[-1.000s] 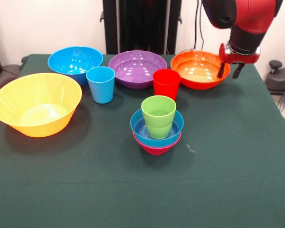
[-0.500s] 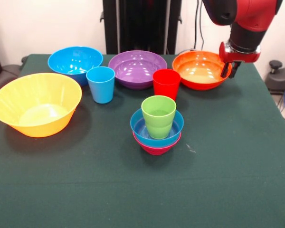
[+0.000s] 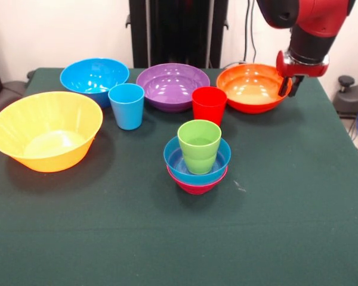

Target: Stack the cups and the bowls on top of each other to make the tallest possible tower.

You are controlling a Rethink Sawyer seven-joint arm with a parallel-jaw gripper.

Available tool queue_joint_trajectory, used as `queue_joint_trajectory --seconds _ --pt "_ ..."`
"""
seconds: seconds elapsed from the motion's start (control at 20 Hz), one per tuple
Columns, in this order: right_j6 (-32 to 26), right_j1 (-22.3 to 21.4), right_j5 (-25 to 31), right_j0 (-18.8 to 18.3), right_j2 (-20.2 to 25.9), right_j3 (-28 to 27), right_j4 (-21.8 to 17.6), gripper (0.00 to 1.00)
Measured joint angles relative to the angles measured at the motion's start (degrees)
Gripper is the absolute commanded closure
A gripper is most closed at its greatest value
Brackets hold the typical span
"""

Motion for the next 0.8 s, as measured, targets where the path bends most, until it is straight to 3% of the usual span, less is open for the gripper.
queue_joint_trajectory --seconds 0.8 --pt "-0.01 -11.79 4.87 -3.01 2.72 3.97 5.84 1.0"
